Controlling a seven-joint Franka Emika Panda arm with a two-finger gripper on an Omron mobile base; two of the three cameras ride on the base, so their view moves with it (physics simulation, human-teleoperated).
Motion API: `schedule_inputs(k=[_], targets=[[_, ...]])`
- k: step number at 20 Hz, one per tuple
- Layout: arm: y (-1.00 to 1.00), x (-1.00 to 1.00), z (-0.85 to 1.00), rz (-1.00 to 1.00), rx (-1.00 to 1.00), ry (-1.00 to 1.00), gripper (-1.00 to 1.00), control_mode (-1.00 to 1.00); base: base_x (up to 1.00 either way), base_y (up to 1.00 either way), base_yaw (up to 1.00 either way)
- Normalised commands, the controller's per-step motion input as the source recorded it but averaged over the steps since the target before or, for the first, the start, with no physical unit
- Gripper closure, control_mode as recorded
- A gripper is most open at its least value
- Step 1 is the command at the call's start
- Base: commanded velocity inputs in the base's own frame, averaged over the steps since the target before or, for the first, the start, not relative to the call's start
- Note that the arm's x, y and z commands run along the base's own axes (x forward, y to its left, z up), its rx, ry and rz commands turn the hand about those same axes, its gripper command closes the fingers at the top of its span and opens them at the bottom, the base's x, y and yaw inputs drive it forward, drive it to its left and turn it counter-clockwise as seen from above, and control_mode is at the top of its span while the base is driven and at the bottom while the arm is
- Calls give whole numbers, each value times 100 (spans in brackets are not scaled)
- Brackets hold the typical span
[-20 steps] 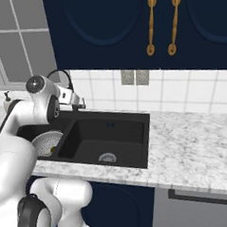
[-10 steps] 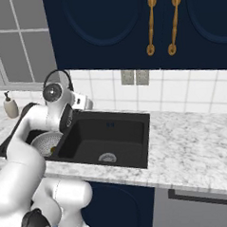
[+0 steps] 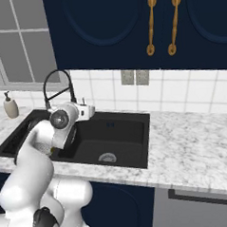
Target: Put the colander in the sink, put the kiwi in the colander, and turn on the sink faucet and pour water over the colander.
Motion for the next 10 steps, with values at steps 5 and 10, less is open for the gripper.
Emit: schedule_inputs(k=[5,10], targets=[[0,26,-17,2,0,-21,-100,-100,0,0,0],[0,17,0,0,0,-1,-100,-100,0,0,0]])
